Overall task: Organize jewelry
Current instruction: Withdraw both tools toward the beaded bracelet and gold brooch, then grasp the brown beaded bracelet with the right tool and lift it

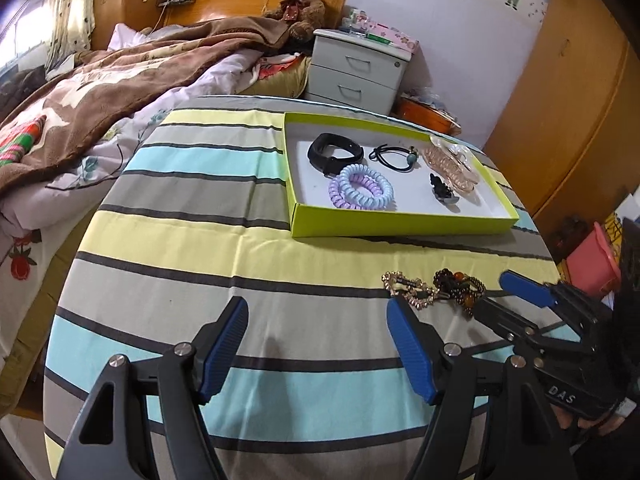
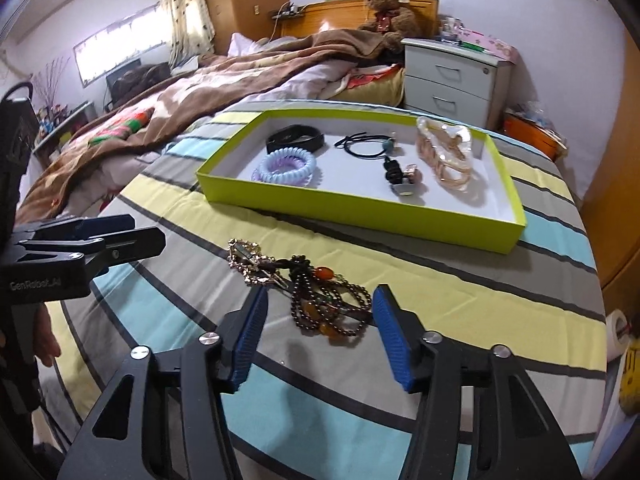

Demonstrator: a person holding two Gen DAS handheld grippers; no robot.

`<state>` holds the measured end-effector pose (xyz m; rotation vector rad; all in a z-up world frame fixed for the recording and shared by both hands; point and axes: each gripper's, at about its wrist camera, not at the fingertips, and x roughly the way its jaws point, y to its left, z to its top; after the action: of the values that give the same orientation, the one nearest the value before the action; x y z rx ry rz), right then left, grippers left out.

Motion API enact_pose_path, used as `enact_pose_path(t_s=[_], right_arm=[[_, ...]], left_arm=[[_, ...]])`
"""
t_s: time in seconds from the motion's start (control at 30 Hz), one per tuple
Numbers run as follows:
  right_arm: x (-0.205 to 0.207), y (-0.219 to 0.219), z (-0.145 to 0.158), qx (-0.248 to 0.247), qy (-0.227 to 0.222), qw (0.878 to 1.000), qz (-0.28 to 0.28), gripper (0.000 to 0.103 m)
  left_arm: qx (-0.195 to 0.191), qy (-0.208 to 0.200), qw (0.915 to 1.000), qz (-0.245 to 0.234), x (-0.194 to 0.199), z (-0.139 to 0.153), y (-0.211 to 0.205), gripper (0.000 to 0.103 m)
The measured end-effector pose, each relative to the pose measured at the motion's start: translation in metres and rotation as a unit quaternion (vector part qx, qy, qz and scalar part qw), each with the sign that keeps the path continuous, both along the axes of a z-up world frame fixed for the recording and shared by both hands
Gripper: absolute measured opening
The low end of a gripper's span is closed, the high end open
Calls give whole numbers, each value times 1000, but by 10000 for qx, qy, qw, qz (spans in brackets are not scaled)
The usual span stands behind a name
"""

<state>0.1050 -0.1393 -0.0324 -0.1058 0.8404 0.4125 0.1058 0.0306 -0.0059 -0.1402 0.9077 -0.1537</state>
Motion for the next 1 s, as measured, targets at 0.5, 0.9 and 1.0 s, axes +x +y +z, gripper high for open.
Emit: enact_pose_path(t_s=[0.5, 0.9, 1.0], right_arm=[[9, 15, -13, -508, 103, 9985, 164, 20], [-1, -5, -4, -323, -116, 9993, -174, 7], [-4, -17, 0, -233, -164, 9991, -317, 7]], left_arm=[[-279, 406, 9987, -118, -5, -17, 12, 88], [-366, 387, 9982, -276, -3, -10, 3, 88], [-267, 338, 9986, -313, 0, -8, -4, 88]])
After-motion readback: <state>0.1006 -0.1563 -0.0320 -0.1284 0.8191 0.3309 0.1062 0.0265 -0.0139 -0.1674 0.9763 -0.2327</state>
